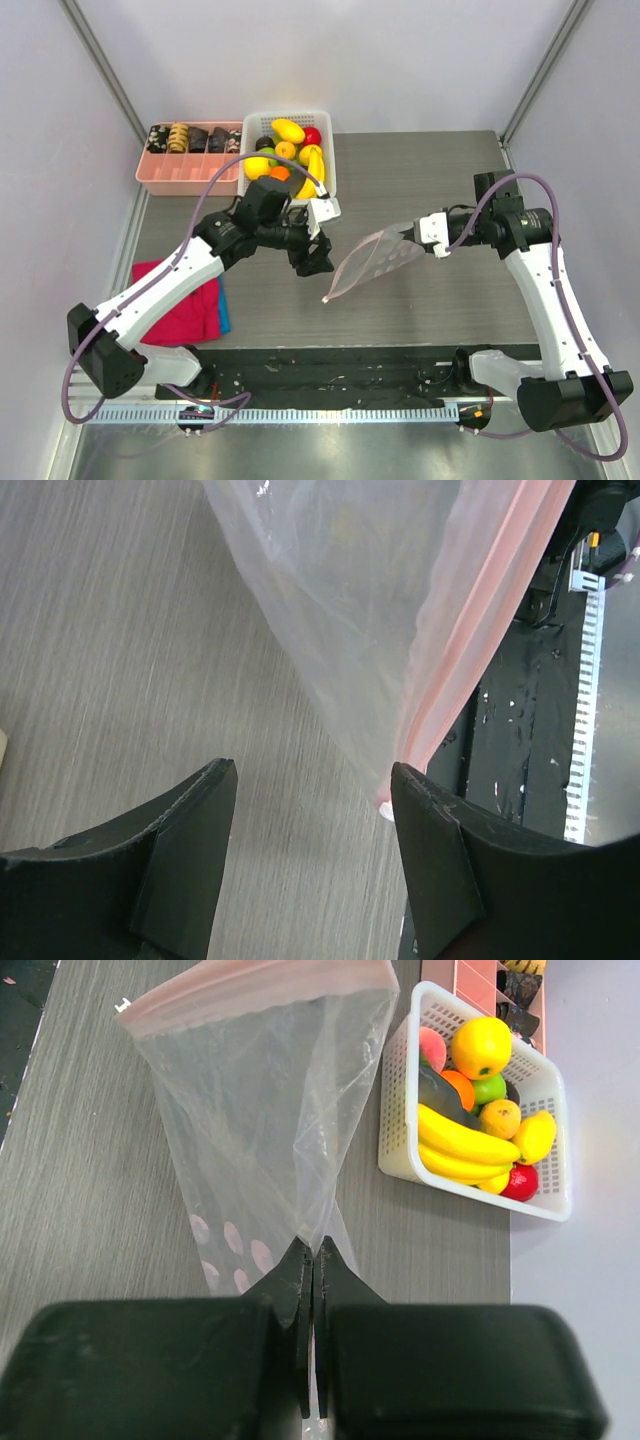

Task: Place the food in the zip-top bag and seal the zipper
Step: Pick up the zipper food storage bag at the center of the board, then open the zipper of the food storage bag.

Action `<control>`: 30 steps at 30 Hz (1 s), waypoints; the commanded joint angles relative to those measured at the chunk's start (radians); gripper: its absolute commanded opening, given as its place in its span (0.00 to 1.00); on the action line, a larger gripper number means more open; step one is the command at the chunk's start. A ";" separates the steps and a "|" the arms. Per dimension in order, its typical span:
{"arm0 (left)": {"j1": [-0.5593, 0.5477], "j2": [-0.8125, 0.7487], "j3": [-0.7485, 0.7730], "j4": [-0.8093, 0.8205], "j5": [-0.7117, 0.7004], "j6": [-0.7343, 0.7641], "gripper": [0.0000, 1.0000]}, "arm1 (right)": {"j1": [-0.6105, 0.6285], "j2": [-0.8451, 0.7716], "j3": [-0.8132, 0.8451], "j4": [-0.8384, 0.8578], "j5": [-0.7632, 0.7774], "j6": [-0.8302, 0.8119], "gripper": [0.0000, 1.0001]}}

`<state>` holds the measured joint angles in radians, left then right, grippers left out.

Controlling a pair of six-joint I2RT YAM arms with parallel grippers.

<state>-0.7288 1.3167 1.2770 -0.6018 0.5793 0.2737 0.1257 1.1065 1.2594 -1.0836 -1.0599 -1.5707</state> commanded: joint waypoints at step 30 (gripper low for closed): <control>0.034 0.133 0.015 0.299 -0.052 -0.638 0.00 | 0.075 -0.137 -0.242 0.910 0.405 1.147 0.59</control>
<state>-0.7662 1.3983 1.2472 -0.4213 0.4583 -0.1486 0.1955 1.0451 1.0286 -0.5175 -0.8715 -0.8928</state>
